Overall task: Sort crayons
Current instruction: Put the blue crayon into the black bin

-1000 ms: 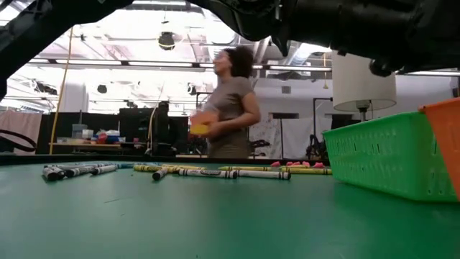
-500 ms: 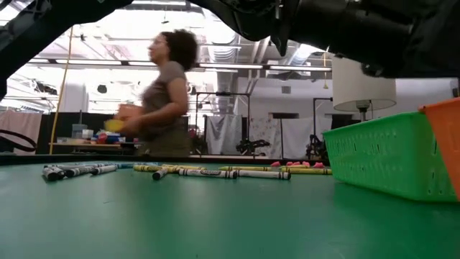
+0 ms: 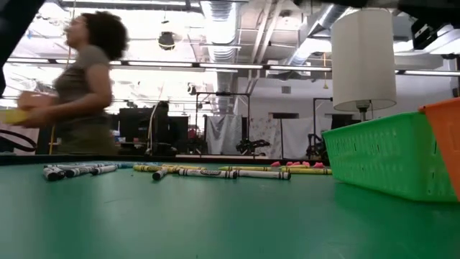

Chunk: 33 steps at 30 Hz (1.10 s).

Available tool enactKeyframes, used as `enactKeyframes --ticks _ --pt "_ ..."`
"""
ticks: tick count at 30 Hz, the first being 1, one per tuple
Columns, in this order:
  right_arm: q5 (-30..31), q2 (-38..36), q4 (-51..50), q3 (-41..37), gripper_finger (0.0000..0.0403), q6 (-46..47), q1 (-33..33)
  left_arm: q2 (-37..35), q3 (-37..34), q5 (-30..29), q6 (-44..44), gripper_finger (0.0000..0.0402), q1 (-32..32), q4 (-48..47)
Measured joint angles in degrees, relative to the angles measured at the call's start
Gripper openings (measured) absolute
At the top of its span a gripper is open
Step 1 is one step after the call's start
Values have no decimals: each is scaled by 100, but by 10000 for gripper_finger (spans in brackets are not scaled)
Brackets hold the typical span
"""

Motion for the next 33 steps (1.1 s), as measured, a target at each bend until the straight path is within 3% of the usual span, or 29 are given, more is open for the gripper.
enactKeyframes --ticks 9,21,28,33 --pt "-27 -2 -5 0 0 354 0 -1372 2 -160 -486 126 161 -1631" --pt "-37 0 -1 0 0 386 0 -2449 -42 -1266 -883 125 -99 -2828" --pt "-37 -2 -5 0 0 384 0 -3778 -1632 -2320 -1513 125 -477 -2393" --pt "-35 -1 1 0 0 382 0 -4950 -3491 -2698 -1640 125 -660 -767"
